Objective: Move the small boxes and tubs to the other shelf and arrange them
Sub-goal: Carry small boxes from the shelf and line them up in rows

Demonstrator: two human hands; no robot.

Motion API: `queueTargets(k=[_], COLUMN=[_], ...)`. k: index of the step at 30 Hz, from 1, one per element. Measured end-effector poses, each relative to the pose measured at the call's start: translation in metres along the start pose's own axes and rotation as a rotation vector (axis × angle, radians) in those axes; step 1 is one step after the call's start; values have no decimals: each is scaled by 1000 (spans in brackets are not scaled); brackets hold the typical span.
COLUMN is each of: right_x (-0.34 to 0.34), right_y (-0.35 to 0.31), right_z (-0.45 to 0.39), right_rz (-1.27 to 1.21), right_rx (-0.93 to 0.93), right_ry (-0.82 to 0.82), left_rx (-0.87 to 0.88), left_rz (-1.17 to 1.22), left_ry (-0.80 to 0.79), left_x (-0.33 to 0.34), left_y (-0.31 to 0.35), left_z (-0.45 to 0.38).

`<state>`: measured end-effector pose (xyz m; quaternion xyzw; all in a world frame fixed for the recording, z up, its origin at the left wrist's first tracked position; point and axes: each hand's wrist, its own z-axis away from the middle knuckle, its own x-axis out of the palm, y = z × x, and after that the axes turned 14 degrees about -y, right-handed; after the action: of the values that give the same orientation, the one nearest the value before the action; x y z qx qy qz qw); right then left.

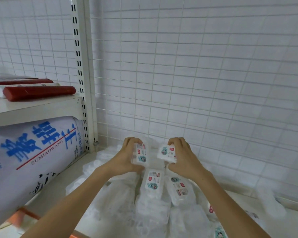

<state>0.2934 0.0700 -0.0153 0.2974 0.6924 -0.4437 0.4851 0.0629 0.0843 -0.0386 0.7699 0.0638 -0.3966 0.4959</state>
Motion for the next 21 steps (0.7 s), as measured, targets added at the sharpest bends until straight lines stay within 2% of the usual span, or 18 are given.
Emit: queueTargets(k=[5, 7, 9, 13, 21], right_x=[-5, -5, -5, -6, -11], right_y=[2, -1, -5, -11, -12], right_z=[6, 7, 10, 16, 30], right_rz=[-67, -62, -61, -57, -43], right_rx=[-8, -6, -2, 7, 122], right_ry=[-1, -15, -12, -1, 62], left_rx=[-62, -69, -63, -41, -15], left_rz=[471, 593, 668, 641, 491], left_ry=[-121, -186, -168, -36, -145], left_x=[-2, -1, 3, 8, 6], left_y=[12, 16, 20, 28, 27], left_z=[4, 4, 2, -2, 2])
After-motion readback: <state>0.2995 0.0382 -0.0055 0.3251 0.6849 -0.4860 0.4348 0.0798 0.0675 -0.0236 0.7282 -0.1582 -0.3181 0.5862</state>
